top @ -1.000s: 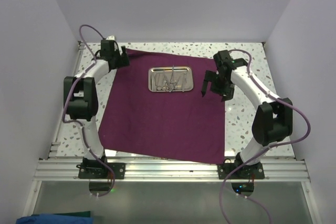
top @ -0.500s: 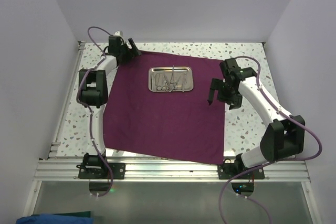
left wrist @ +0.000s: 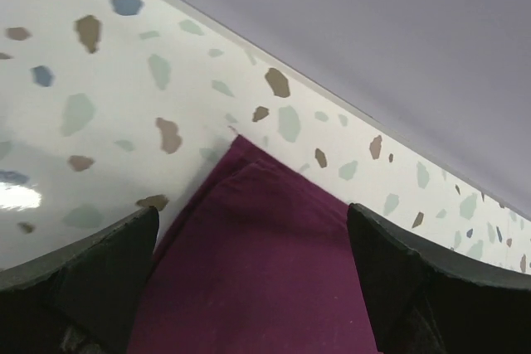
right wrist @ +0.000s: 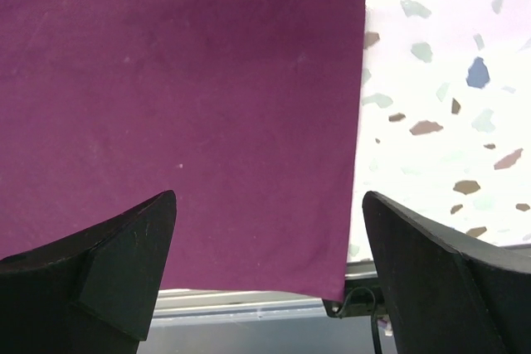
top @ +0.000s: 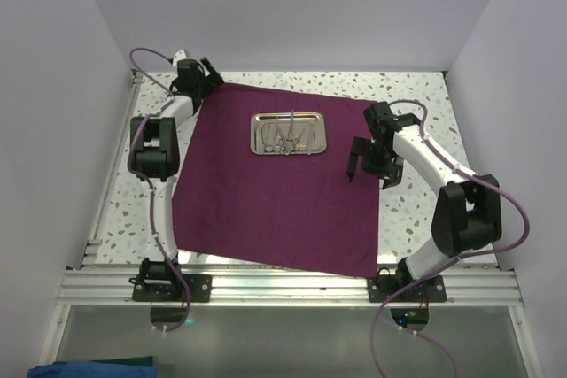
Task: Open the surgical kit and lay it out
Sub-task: Smooth out the surgical kit at the center of the board.
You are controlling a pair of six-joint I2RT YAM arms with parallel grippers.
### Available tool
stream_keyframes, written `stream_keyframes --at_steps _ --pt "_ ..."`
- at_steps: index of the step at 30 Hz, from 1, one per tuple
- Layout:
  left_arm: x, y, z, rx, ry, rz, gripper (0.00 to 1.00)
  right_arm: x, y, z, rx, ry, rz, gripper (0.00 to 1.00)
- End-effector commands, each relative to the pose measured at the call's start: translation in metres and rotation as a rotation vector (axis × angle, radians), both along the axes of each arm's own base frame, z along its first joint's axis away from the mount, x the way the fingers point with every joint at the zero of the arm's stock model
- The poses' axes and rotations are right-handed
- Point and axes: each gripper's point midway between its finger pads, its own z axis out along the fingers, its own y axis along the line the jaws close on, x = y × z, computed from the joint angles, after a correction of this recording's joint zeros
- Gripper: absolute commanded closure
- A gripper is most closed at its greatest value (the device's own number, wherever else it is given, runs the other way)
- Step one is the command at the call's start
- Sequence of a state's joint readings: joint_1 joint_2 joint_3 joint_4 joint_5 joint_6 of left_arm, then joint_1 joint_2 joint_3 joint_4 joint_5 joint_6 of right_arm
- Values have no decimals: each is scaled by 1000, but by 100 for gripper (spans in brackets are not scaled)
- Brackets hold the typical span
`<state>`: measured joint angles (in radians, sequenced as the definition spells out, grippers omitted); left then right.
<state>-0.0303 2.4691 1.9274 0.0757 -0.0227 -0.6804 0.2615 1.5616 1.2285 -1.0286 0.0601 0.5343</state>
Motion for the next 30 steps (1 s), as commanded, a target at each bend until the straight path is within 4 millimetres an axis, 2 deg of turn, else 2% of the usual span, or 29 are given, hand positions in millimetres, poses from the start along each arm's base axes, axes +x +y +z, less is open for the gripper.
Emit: stream_keyframes --at_steps 1,2,3,4,5,6,7,8,11,13,14,15,16,19,21,22,26,29,30 --pt "-1 36 107 63 -203 94 0 30 9 -4 32 -54 2 2" --pt "-11 37 102 83 -186 88 0 34 10 -5 39 -57 4 2" --pt "-17 38 109 102 -192 82 0 39 13 -6 56 -60 4 2" --pt "-27 41 137 138 -229 76 0 49 13 -4 67 -86 6 2" --pt "-40 41 125 158 -195 66 0 53 13 -9 70 -71 3 2" --pt "-48 41 131 171 -203 59 0 58 13 -11 70 -74 3 2" --pt "-59 40 153 192 -235 38 0 66 13 -9 72 -88 5 2" --pt "-72 40 141 207 -201 28 0 69 17 -9 93 -85 10 1" --pt "-102 42 140 259 -166 1 0 80 17 -14 98 -84 7 2" --pt "-123 50 125 310 -81 11 0 86 12 -17 100 -92 -9 2" --pt "-135 53 110 330 -8 5 1 88 10 -19 101 -91 -15 2" --pt "-142 57 109 347 15 14 1 89 8 -21 104 -92 -24 2" --pt "-156 63 93 365 91 26 1 92 2 -23 122 -94 -50 2" --pt "-191 66 72 371 201 29 2 98 -13 -35 180 -90 -135 2" --pt "-206 63 75 354 208 24 2 101 -17 -40 231 -85 -170 2" --pt "-215 61 66 343 232 13 2 106 -24 -45 239 -85 -198 2" --pt "-240 59 64 314 282 19 3 117 -32 -55 234 -74 -224 2" --pt "-261 51 56 275 340 -9 4 130 -43 -63 240 -74 -266 4" --pt "-265 49 62 262 331 -5 5 139 -42 -64 247 -87 -270 5"
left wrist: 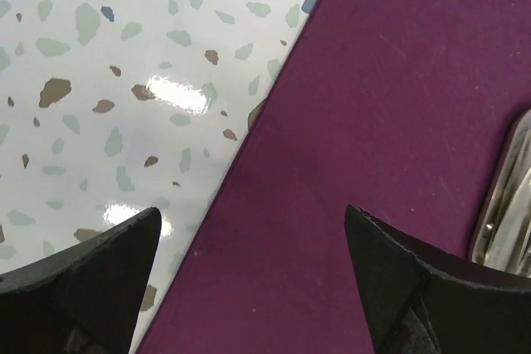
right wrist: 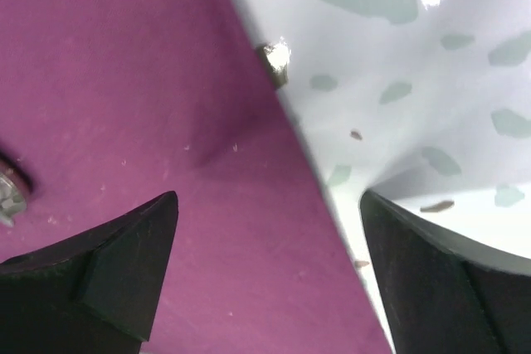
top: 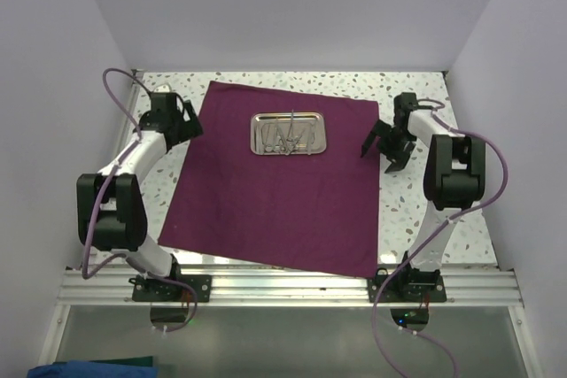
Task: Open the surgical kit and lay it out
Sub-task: Smooth out the surgical kit at the center of the board.
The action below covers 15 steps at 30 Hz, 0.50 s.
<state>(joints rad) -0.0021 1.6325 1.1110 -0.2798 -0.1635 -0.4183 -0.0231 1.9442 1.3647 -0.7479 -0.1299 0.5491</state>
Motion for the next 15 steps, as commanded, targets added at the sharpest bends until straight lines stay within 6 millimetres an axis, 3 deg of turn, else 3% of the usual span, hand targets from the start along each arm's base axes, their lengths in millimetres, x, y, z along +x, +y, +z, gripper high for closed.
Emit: stream_keyframes --at_steps 1,4,5,11,14,15 --pt "-22 -7 18 -46 -10 9 5 35 5 1 50 -64 -21 7" --pt "-37 -12 25 -60 -16 4 5 50 6 -3 60 -69 -24 13" --pt "-43 -13 25 -62 -6 1 5 52 6 -14 60 -48 -23 17" --pt "-72 -10 36 -50 2 4 5 71 4 -27 55 -29 -10 64" --pt "-84 -9 40 -47 -3 11 5 78 4 -35 57 -16 -3 97" --pt "-87 -9 42 -50 -8 14 5 80 3 -37 56 -10 -5 100"
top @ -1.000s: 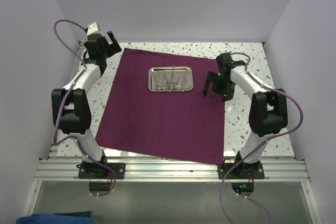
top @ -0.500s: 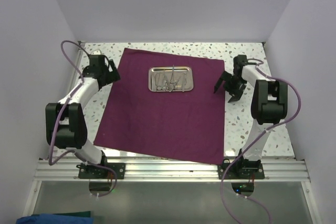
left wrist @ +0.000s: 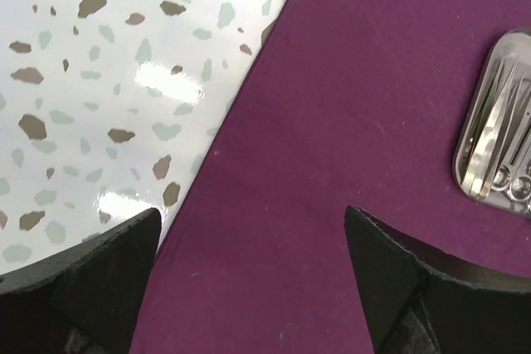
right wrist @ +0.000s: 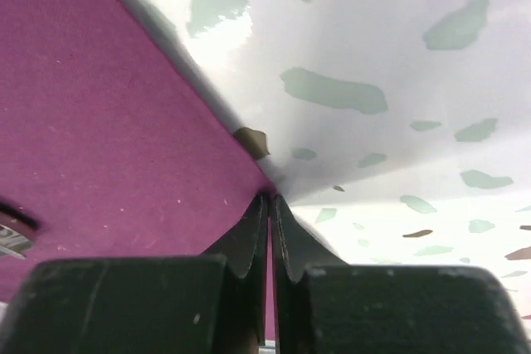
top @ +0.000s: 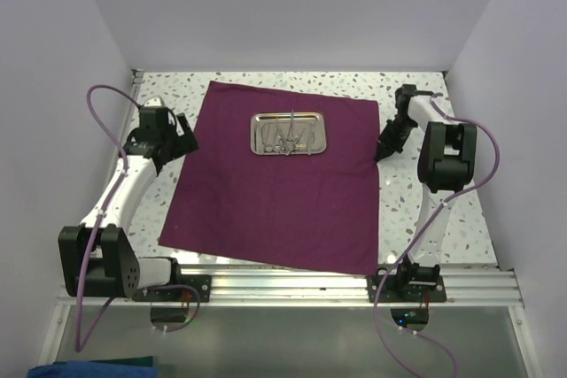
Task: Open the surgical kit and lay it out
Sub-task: Smooth out the surgical kit at the center of the board.
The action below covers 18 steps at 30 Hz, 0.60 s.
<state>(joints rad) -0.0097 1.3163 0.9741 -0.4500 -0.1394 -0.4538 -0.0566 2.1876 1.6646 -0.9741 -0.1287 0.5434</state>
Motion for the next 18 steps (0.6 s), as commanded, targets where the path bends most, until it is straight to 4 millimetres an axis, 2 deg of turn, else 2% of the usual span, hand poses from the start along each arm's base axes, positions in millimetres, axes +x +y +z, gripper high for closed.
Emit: stream_keyframes --at_steps 1,6,9,12,15,18 --pt "-17 -1 4 -11 6 14 5 63 17 -21 50 -180 18 100" --pt "-26 -3 3 -25 15 18 5 82 17 -16 46 -203 21 100" --pt "-28 -6 2 -45 18 21 5 105 12 4 29 -257 24 100" --pt "-27 -8 3 -53 16 20 5 117 9 9 30 -274 16 100" --pt "-23 -11 9 -66 0 16 5 139 1 24 31 -334 -23 100" --pt "-23 -14 14 -65 -1 4 4 151 -11 38 -11 -374 -42 100"
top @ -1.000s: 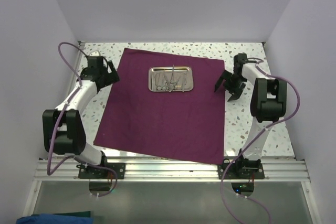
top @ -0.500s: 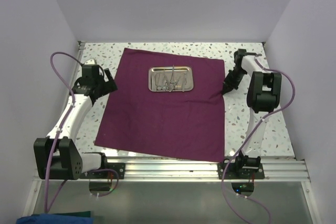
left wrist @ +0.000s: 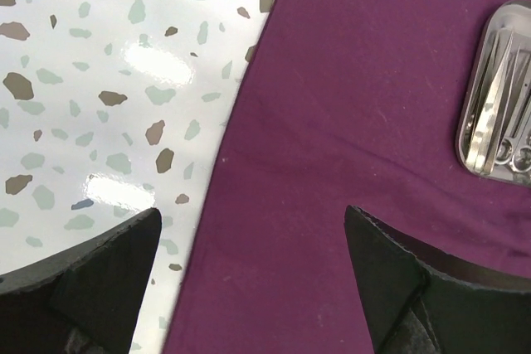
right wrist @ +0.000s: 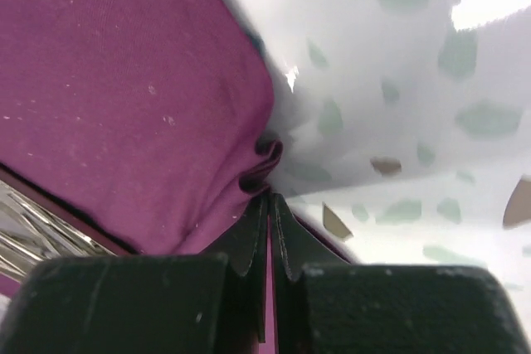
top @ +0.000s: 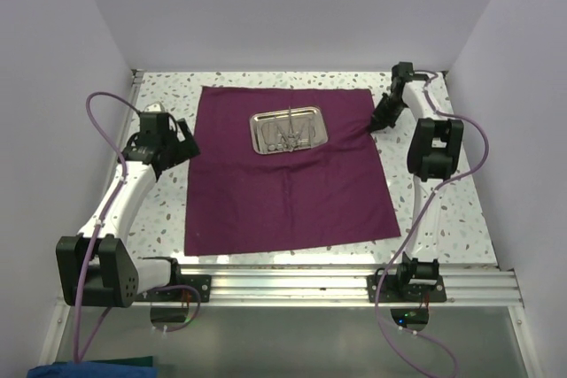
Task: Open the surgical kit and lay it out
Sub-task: Smooth out the surgical kit at the center of the board.
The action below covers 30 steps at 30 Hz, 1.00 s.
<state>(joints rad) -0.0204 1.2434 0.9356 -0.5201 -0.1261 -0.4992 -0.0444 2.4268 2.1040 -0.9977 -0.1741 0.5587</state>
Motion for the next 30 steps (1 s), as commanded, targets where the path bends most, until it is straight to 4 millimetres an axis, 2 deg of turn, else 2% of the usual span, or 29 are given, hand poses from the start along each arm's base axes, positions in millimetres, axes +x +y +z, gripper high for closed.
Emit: stream_keyframes --at_steps 1,4,8,10,11,12,13,14,15,16,17,18,19,20,21,23,24,26,27,28,29,30 --pt "1 -7 17 -20 -32 -9 5 52 -25 33 -69 -205 -64 100" --pt "-1 -6 18 -13 -26 -2 4 60 -39 45 -99 -235 -91 100" --pt "0 -11 20 -28 -29 -16 4 81 -44 56 -66 -298 -129 100" --pt "2 -13 24 -19 -36 -29 4 79 -45 66 -68 -315 -143 100" --pt "2 -13 24 -14 -34 -31 4 76 -44 71 -64 -320 -141 100" --pt "3 -12 24 -10 -35 -32 4 64 -42 57 -61 -285 -138 100" --pt "3 -11 23 -6 -34 -26 4 56 -42 54 -60 -276 -138 100" --pt "4 -12 22 -8 -36 -26 4 51 -41 72 -60 -310 -138 100" --pt "2 -12 18 -17 -32 -22 4 35 -39 54 -62 -263 -120 100" --pt "2 -15 16 -32 -29 -28 4 26 -40 52 -66 -247 -109 100" --pt "3 -18 15 -44 -34 -30 4 19 -39 54 -74 -237 -92 67" --pt "2 -21 11 -61 -27 -32 4 0 -41 46 -94 -173 -60 40" --pt "2 -23 10 -65 -27 -34 4 -10 -48 43 -140 -142 -52 10" --pt "3 -25 10 -68 -33 -38 4 -18 -52 54 -163 -149 -47 1" --pt "2 -27 7 -69 -30 -43 4 -37 -53 43 -181 -102 -36 2" --pt "4 -30 7 -71 -36 -50 4 -56 -53 49 -193 -108 -38 2" --pt "4 -32 6 -72 -34 -57 4 -75 -52 52 -189 -113 -54 1" --pt "6 -35 4 -74 -32 -65 4 -94 -48 55 -186 -121 -62 2" --pt "7 -38 3 -79 -30 -72 4 -111 -46 51 -183 -109 -61 2" --pt "8 -39 3 -83 -30 -76 4 -120 -45 48 -181 -97 -56 2" --pt "9 -45 1 -86 -24 -91 4 -137 -44 37 -182 -53 -45 2" --pt "11 -47 1 -87 -25 -96 4 -145 -44 37 -183 -46 -40 2"
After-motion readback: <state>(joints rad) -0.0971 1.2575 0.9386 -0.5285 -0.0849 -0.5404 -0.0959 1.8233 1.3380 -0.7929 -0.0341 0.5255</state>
